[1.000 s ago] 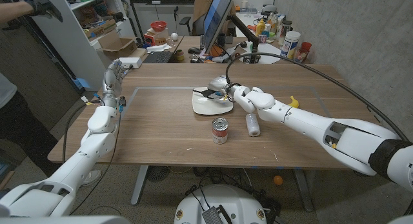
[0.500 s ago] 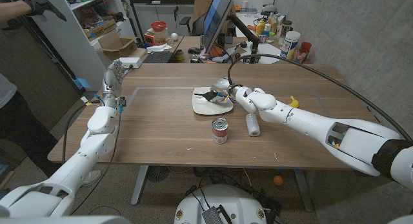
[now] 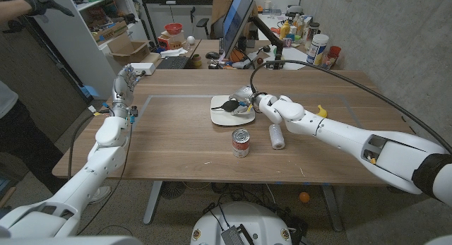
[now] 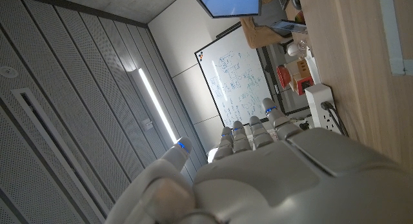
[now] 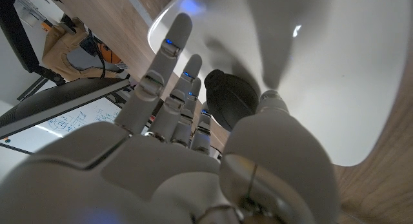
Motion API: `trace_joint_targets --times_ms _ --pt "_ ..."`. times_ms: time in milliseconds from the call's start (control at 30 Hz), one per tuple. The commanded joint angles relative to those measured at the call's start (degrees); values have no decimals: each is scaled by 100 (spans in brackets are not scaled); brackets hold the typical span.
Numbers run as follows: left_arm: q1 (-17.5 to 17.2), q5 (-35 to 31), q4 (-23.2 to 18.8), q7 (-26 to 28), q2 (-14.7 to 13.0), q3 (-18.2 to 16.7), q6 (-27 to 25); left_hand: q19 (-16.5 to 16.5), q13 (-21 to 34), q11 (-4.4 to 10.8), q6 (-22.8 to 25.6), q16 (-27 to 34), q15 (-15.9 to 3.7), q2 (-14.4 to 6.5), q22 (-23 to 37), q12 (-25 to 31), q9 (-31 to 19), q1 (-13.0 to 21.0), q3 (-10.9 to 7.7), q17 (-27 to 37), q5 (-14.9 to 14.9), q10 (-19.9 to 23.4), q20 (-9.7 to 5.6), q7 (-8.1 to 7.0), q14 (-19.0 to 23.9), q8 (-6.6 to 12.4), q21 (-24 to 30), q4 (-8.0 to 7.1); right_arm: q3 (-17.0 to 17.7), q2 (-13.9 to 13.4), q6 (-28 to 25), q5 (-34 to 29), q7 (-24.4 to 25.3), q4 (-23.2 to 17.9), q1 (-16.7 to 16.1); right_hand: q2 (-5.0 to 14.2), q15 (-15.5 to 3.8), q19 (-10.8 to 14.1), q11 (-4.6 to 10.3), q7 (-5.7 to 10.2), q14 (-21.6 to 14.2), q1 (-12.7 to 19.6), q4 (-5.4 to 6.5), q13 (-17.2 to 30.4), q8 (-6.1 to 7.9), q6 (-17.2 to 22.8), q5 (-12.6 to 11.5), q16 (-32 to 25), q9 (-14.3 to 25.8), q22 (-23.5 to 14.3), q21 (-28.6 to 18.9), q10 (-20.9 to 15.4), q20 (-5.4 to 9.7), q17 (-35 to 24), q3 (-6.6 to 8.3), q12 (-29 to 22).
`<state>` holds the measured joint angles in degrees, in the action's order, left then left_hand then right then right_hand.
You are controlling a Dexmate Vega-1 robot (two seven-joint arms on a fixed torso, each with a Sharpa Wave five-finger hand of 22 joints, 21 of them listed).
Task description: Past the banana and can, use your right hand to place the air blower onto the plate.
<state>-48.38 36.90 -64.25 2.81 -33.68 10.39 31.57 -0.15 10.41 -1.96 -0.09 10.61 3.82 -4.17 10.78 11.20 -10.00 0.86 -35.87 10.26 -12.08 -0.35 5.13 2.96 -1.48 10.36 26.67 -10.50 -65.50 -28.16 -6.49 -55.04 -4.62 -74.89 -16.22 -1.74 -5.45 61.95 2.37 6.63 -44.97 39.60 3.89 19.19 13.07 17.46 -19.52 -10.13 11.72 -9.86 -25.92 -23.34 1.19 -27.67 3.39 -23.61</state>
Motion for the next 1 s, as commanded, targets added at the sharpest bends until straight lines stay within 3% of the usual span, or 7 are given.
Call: trace_joint_targets --times_ms 33,533,767,1000 --pt "-37 5 -42 -8 -6 -12 -12 46 14 -22 -12 24 26 -549 28 15 -16 -28 39 17 -24 -11 -8 51 3 11 0 -3 86 -105 -89 -148 -67 -211 -77 -93 -344 -176 71 14 335 -6 42 -101 -85 -134 -71 5 -14 -2 162 234 -143 115 -103 242" --pt "-12 -4 -7 -25 15 -3 5 49 14 -15 -21 25 23 -550 28 19 -15 -25 42 17 -26 -6 -9 51 8 10 -6 0 223 -200 42 -168 -54 -348 -119 -181 -189 -919 181 81 1436 -230 205 -364 -250 -756 -157 9 -31 17 805 851 -548 420 -417 861" --pt "-21 -15 -23 2 5 -9 -5 50 14 -17 -21 23 30 -551 28 18 -15 -24 42 16 -26 -9 -8 48 6 11 -9 0 319 -164 347 160 -386 -279 -15 -313 -212 -1140 202 181 1800 -373 267 -444 -274 -1089 -199 -3 -35 17 1055 1155 -566 536 -620 1089" --pt "-12 -2 -1 -21 9 -12 3 54 14 -23 -22 22 30 -552 28 19 -15 -22 43 16 -27 -9 -7 53 5 11 -11 1 388 -176 493 240 -263 -310 -8 -327 -143 -1383 172 201 2003 -529 346 -488 -254 -1226 -236 -30 -37 14 1254 1269 -688 596 -749 1170"
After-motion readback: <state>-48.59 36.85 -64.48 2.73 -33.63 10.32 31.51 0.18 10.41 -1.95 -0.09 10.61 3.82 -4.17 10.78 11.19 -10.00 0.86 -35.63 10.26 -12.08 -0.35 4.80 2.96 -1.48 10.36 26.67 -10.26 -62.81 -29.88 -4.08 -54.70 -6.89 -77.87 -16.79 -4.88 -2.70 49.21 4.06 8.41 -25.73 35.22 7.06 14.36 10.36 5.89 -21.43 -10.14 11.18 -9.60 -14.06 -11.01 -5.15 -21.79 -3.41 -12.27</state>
